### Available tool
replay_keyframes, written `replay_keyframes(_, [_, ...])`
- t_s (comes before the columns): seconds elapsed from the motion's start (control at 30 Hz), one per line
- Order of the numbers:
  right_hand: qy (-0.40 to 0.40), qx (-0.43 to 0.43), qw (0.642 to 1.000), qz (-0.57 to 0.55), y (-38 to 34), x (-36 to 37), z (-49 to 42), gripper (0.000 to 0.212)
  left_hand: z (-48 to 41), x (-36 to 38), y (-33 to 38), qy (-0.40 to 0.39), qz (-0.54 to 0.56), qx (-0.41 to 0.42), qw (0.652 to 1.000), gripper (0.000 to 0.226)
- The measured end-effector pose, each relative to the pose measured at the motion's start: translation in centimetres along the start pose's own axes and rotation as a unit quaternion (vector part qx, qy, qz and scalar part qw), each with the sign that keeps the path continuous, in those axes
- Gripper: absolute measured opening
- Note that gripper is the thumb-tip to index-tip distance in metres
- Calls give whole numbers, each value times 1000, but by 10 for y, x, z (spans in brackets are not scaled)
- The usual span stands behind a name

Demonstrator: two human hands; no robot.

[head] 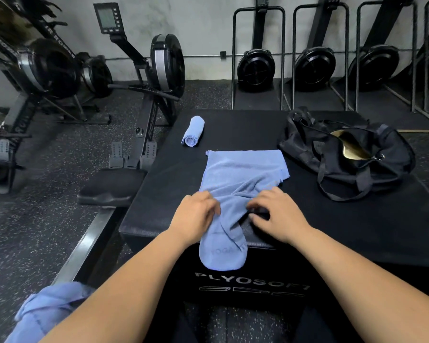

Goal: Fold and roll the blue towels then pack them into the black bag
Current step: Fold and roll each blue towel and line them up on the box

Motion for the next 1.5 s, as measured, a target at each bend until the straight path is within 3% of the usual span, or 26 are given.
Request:
replay_keyframes(0.07, [-35,-38,998,18,-10,10,6,43,9,0,4,-8,23,20,1000,25])
replay_keyframes(0.17, [-53,-31,998,28,-18,19,7,60,15,-5,6,-20,49,25,998,21])
replay_keyframes(0.3, [-47,-42,998,31,-31,21,1,39,25,-7,3,-71,50,72,994,37])
replay_keyframes(0.47, [-61,-3,998,28,-37,24,-7,17,25,-9,-1,-69,66,61,994,13])
replay_keyframes(0.53, [-85,56,993,-53,-35,19,-10,11,21,-11,0,-59,88,31,994,7])
replay_keyframes(0.6, [-109,142,968,-174,-30,10,-15,9,15,-19,4,-21,153,-26,988,2])
replay_keyframes(0.67, [-83,199,940,-265,-26,-7,-24,11,2,-31,7,32,223,-96,969,6])
replay_keyframes(0.77, [-30,240,885,-399,-24,-37,-41,7,-25,-49,8,115,298,-174,931,7])
replay_keyframes(0.87, [-9,244,866,-437,-21,-53,-52,10,-42,-56,-6,181,309,-244,901,12])
replay_keyframes(0.93, [-21,224,885,-408,-18,-50,-50,18,-39,-50,-12,140,249,-255,924,18])
replay_keyframes(1.07, [-50,171,975,-130,2,-21,-30,31,-13,-19,-13,39,167,-162,972,27])
replay_keyframes(1.2, [-85,119,989,28,2,7,-15,52,7,5,-7,-37,101,-78,991,49])
replay_keyframes(1.27, [-60,114,990,54,-2,12,-15,51,8,9,-5,-19,97,-91,991,44])
replay_keyframes(1.37, [-10,126,990,59,-6,14,-20,41,3,8,-5,28,115,-119,986,19])
replay_keyframes(1.5, [37,142,989,23,-6,15,-28,17,-6,1,-10,65,143,-171,973,5])
Point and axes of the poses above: each hand's wrist, its own z-axis away from the middle knuckle, its own x-axis out of the palm, y = z × x, the point moved 4 cm from there along -z, towards the middle knuckle, and after that the axes turned 6 degrees about x, right-handed, at the moved point
